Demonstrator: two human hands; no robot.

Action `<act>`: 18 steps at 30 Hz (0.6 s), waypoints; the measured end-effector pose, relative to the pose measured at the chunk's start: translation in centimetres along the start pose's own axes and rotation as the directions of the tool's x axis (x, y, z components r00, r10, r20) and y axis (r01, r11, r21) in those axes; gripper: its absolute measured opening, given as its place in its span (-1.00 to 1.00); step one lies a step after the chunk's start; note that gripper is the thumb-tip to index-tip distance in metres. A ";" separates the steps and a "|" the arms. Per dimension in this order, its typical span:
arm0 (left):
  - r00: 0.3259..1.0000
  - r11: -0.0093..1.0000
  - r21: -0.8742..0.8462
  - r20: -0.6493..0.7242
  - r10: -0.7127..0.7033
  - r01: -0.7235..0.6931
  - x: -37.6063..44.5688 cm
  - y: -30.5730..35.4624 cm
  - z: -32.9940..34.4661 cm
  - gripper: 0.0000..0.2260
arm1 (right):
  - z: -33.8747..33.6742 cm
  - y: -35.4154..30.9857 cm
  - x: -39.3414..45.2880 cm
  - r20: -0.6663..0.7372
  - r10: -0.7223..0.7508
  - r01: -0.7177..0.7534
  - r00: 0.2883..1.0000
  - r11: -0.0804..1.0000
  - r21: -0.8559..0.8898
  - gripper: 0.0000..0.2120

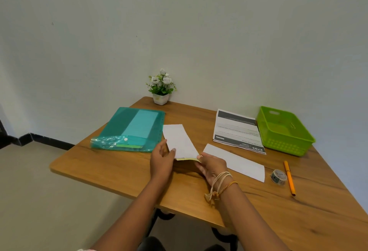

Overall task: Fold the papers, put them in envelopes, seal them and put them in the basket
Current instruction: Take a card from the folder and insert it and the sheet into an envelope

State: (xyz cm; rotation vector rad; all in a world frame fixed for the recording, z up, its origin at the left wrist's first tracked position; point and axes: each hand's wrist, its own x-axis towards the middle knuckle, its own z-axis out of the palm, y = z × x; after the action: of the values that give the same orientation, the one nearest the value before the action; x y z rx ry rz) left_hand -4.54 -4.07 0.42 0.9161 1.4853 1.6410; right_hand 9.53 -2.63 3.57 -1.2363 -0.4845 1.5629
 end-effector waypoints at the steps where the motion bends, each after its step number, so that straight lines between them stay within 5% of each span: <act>1: 0.999 0.995 -0.087 0.003 -0.044 0.045 0.0 -0.1 0.0 -0.55 | 0.0 0.0 -0.1 0.007 -0.005 0.005 1.000 0.999 0.032 -0.74; 3: 0.974 0.905 -0.362 0.111 -0.197 0.224 -0.2 0.0 0.1 -0.58 | 0.0 0.2 -0.5 0.012 -0.033 0.033 0.999 0.999 -0.001 -0.77; 5: 0.894 0.684 -0.576 0.321 -0.313 0.447 -0.5 0.3 0.2 -0.64 | 0.3 0.8 -0.9 0.054 -0.053 0.056 0.997 0.997 -0.056 -0.79; 9: 0.756 0.443 -0.614 0.559 -0.341 0.653 -0.6 0.5 -0.5 -0.48 | 0.3 1.7 -1.5 0.160 -0.074 0.123 0.984 0.937 -0.326 -0.79; 11: 0.736 0.387 -0.626 0.588 -0.337 0.677 -0.6 0.7 -0.9 -0.50 | 0.2 2.1 -1.3 0.203 -0.180 0.268 0.963 0.742 -0.615 -0.73; 13: 0.716 0.355 -0.622 0.604 -0.349 0.698 -0.6 0.8 -1.0 -0.53 | 0.3 2.3 -1.1 0.272 -0.356 0.406 0.894 0.385 -0.829 -0.65; 15: 0.705 0.353 -0.610 0.618 -0.347 0.709 -0.6 0.8 -1.1 -0.53 | 0.8 2.3 -1.2 0.376 -0.441 0.467 0.815 0.116 -0.877 -0.59; 18: 0.710 0.362 -0.611 0.618 -0.337 0.704 -0.5 0.7 -1.1 -0.50 | 1.4 1.9 -1.5 0.546 -0.431 0.591 0.719 -0.036 -0.806 -0.60</act>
State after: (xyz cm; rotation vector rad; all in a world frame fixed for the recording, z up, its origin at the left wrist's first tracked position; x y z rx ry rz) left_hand -5.28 -5.08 1.06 0.1207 0.4562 1.2730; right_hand 7.27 -4.34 3.30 -1.5105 -2.0667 0.4511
